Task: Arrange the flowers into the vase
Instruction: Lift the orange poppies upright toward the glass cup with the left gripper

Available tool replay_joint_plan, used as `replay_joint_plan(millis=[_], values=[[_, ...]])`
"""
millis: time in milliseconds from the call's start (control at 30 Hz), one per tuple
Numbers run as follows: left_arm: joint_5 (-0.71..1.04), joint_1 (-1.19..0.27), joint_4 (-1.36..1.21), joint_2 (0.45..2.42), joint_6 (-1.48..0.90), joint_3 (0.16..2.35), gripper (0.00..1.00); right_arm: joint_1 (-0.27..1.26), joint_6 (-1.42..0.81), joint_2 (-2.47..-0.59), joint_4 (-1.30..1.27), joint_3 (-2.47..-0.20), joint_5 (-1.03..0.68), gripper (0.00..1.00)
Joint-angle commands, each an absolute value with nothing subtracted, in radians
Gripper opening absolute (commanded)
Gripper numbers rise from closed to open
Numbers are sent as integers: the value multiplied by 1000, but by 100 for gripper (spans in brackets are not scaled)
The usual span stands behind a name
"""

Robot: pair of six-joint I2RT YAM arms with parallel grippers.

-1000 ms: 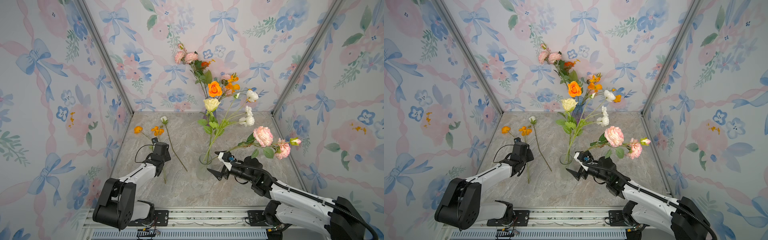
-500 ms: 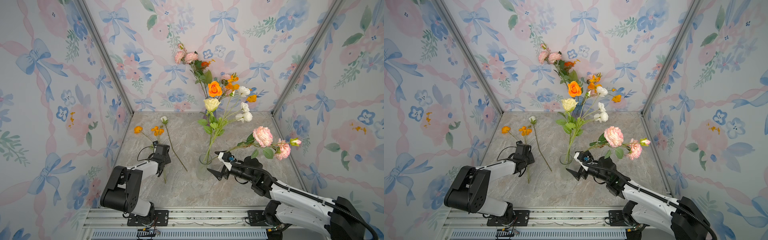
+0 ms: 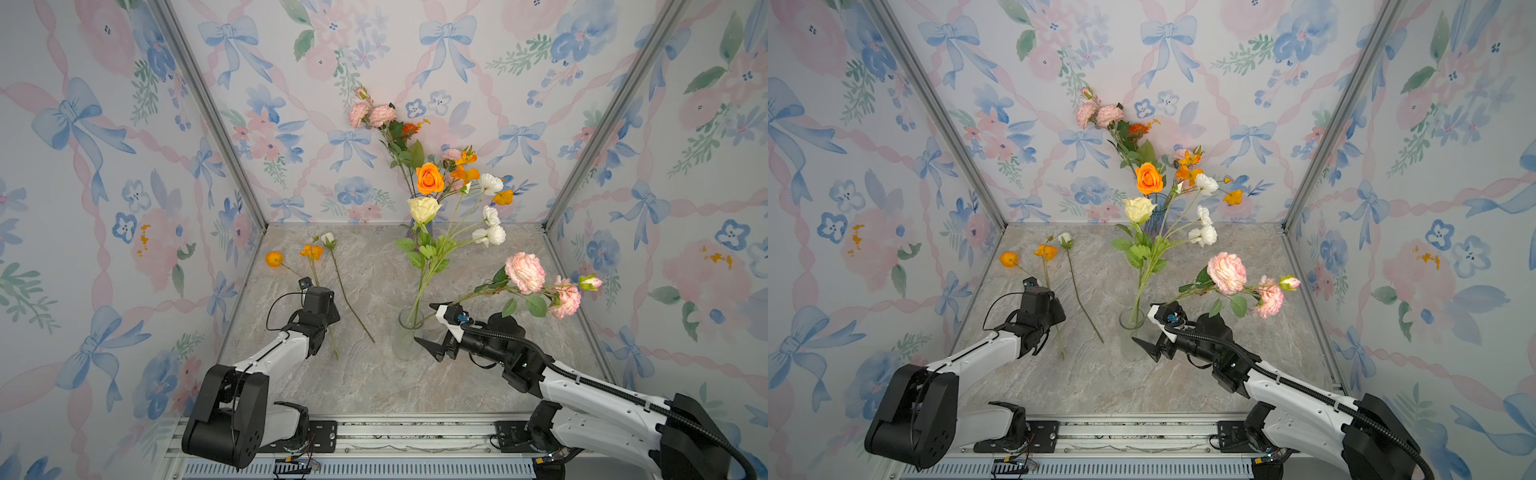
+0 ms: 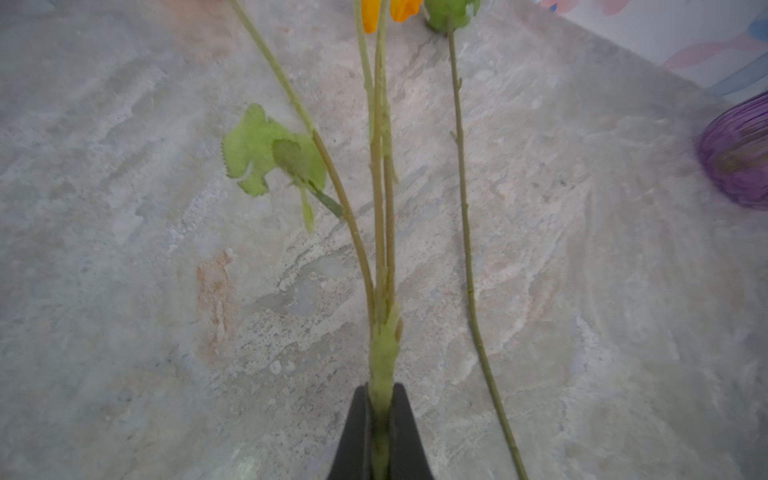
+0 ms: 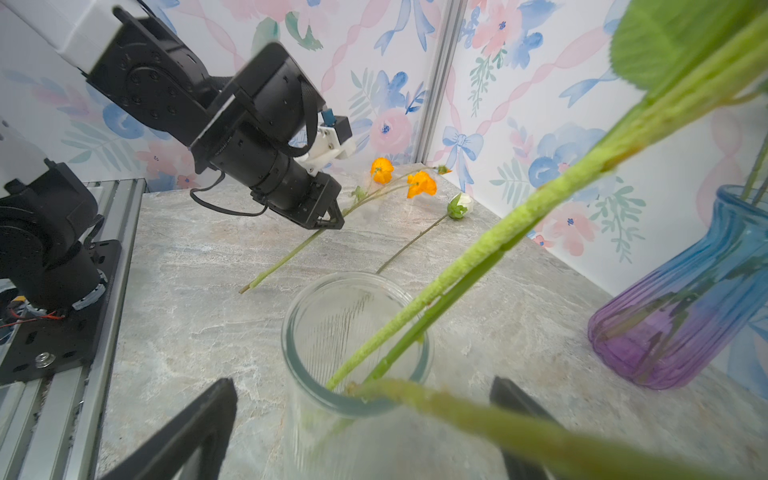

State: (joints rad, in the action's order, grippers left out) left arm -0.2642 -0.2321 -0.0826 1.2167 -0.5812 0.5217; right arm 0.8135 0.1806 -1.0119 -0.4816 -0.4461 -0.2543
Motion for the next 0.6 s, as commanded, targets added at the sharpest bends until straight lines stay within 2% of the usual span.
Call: replay_joint_plan(millis=[0, 133, 367, 567], values=[[-268, -261, -98, 1131, -569, 538, 0, 819, 185, -1024, -484, -456, -252, 97], [-204, -326, -157, 1036, -554, 568, 0, 821, 183, -1034, -482, -463, -254, 97], [-296, -610, -564, 820, -430, 516, 0, 822, 186, -1026, -480, -459, -251, 97], [-352, -829, -813, 815, -225, 534, 0, 821, 185, -1026, -478, -462, -253, 97]])
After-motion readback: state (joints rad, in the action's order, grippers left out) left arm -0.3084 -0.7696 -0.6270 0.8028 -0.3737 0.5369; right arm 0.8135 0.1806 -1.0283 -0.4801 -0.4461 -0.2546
